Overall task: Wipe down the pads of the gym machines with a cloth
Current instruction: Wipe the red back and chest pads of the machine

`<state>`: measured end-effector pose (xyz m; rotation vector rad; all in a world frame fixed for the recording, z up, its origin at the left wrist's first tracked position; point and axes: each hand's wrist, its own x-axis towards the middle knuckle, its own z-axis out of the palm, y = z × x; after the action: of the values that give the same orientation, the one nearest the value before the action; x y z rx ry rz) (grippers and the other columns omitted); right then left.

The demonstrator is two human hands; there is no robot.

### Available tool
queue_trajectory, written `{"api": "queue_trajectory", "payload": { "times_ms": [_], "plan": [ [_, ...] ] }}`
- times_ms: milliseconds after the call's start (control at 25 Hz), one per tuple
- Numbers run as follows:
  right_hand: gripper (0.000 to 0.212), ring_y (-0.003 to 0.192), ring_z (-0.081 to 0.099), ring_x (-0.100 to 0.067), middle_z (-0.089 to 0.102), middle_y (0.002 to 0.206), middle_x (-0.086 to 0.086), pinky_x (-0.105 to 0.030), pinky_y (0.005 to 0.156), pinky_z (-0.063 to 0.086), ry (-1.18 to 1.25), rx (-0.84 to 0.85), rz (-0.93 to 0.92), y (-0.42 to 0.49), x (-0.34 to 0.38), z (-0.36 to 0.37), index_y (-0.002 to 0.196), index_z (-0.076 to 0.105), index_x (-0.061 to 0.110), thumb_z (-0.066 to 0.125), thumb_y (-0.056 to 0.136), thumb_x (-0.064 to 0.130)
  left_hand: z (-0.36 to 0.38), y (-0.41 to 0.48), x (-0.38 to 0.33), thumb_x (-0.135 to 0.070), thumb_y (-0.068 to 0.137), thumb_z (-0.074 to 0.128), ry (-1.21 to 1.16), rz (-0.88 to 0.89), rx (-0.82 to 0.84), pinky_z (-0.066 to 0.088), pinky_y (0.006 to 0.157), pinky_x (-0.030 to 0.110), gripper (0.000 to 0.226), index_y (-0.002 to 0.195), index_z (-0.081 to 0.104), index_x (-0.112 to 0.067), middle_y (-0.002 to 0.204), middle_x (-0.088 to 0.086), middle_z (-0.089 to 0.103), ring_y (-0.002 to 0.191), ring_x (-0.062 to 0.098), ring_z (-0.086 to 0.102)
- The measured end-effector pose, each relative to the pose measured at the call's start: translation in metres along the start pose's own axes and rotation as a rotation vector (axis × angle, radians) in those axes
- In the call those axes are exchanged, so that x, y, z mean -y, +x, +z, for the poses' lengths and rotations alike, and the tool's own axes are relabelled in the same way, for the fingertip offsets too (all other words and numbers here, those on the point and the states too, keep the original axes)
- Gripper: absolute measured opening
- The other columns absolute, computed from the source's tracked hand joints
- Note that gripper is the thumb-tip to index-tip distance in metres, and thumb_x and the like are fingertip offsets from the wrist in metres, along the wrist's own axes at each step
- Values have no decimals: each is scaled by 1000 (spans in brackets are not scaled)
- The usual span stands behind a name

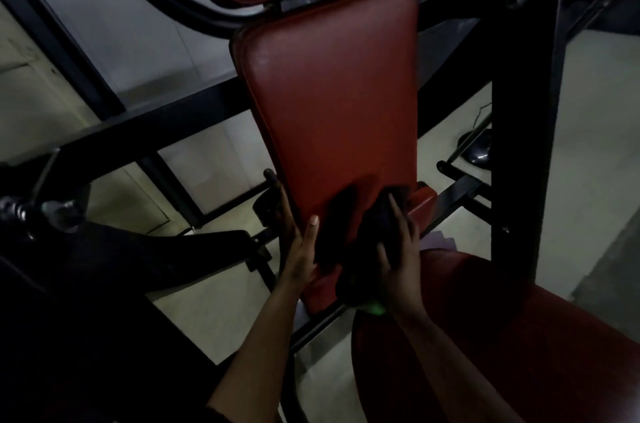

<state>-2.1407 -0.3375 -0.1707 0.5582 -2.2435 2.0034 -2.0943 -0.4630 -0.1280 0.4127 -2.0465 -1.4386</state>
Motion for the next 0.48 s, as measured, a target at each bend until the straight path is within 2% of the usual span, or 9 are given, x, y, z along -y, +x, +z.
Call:
{"api": "queue_trajectory", "payload": {
  "times_ms": [80, 120, 160, 200, 280, 400, 480],
  "plan": [
    [69, 132, 14, 13, 18, 151, 3, -5, 104, 17, 34, -53, -84, 33, 30, 19, 142, 20, 39, 43, 81, 16, 0, 1, -4, -23, 99, 37, -83, -25, 22, 34, 88, -3, 38, 126, 15, -40, 125, -33, 24, 102, -11, 44],
    [71, 134, 7, 14, 15, 153, 1, -6, 106, 13, 8, -42, -132, 44, 41, 37, 143, 18, 41, 43, 81, 16, 0, 1, -3, -14, 100, 34, -100, -30, 45, 33, 82, -7, 36, 127, 20, -35, 118, -36, 23, 102, -25, 40],
    [71, 138, 2, 9, 13, 155, -1, -13, 110, 10, -74, -43, -190, 52, 47, 52, 143, 16, 44, 42, 81, 20, 1, 1, -1, -19, 100, 34, -100, -26, 49, 33, 80, -8, 36, 130, 20, -33, 118, -37, 20, 103, -31, 39],
    [70, 142, 3, -2, 14, 156, -4, -24, 113, 10, -142, -67, -211, 57, 44, 64, 142, 15, 45, 41, 80, 27, 1, 0, 0, -32, 99, 35, -121, -16, 37, 33, 80, -8, 38, 132, 17, -36, 122, -38, 17, 104, -36, 35],
    [68, 142, 15, -20, 22, 154, -9, -41, 111, 17, -187, -186, -159, 64, 26, 81, 141, 18, 43, 39, 76, 35, 1, 4, 11, -55, 91, 36, -145, -32, -10, 35, 83, -5, 54, 135, 8, -43, 129, -38, 15, 115, -29, 32],
    [66, 137, 25, -23, 29, 149, -10, -42, 107, 21, -104, -347, -39, 69, 4, 89, 138, 24, 43, 37, 74, 37, 3, 9, 24, -63, 84, 37, -142, -70, -33, 37, 88, -2, 60, 134, 7, -48, 133, -37, 14, 125, -11, 34],
    [67, 134, 25, -16, 31, 148, -12, -37, 105, 20, -78, -422, -14, 74, -11, 85, 139, 29, 40, 37, 73, 36, 1, 9, 26, -78, 76, 36, -124, -67, -9, 35, 92, -2, 66, 131, 7, -56, 136, -38, 11, 127, -17, 28]
  ]
}}
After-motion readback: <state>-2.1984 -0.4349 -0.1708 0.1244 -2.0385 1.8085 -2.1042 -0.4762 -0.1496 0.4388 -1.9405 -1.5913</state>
